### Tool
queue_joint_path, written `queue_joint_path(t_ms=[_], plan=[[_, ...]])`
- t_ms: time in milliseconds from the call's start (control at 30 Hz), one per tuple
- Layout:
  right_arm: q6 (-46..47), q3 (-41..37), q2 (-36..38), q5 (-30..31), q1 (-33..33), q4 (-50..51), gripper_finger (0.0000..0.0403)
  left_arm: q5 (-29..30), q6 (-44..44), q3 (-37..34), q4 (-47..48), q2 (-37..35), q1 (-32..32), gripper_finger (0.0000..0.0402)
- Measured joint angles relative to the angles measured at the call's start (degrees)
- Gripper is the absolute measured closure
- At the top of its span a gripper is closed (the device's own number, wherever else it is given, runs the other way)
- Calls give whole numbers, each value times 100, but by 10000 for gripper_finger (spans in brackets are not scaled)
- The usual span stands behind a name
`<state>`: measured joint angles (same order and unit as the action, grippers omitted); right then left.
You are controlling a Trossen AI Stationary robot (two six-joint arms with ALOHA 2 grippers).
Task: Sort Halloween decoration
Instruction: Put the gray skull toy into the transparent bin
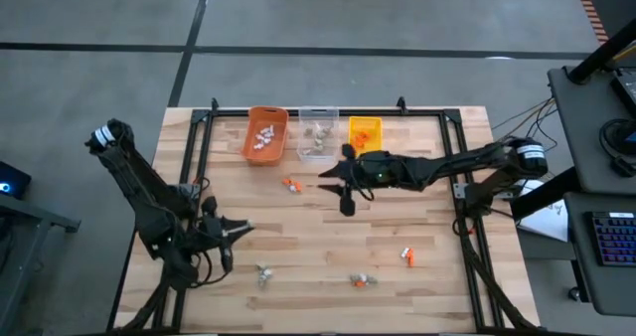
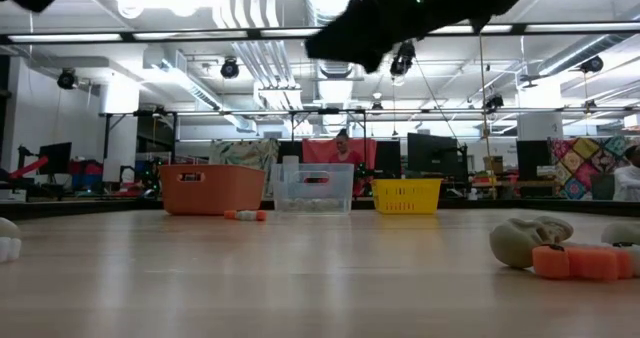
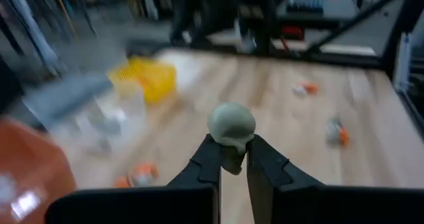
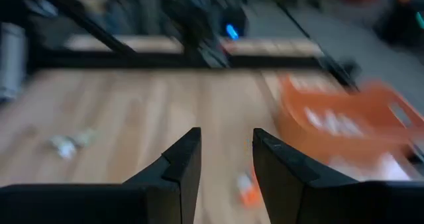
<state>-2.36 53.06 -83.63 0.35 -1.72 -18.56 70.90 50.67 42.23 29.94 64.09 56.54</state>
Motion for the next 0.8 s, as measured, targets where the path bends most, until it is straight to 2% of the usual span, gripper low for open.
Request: queue_joint_path(t_ms=[67, 167, 300, 433, 600, 800], plan=[[-193, 0, -254, -308, 82, -707, 280, 324, -765, -4, -464, -43, -55, 393], [-473, 11, -650, -756, 212, -1823, 280, 340, -2121, -1, -1275, -93, -202, 393], [-625, 179, -1037, -1147, 330, -2794, 280, -378, -3855, 18, -2529, -145, -493, 393], [-813, 539, -1323, -1596, 450, -2973, 280, -1189, -5127, -15, -3423, -143, -791, 393], [-931, 970, -1557, -1732, 616, -2971, 280, -1299, -5388, -261, -3758, -133, -1062, 393], [-1116, 1205, -1583, -1710, 674, -2554, 278, -1294, -4787, -730, -4180, -19, -1150, 393]])
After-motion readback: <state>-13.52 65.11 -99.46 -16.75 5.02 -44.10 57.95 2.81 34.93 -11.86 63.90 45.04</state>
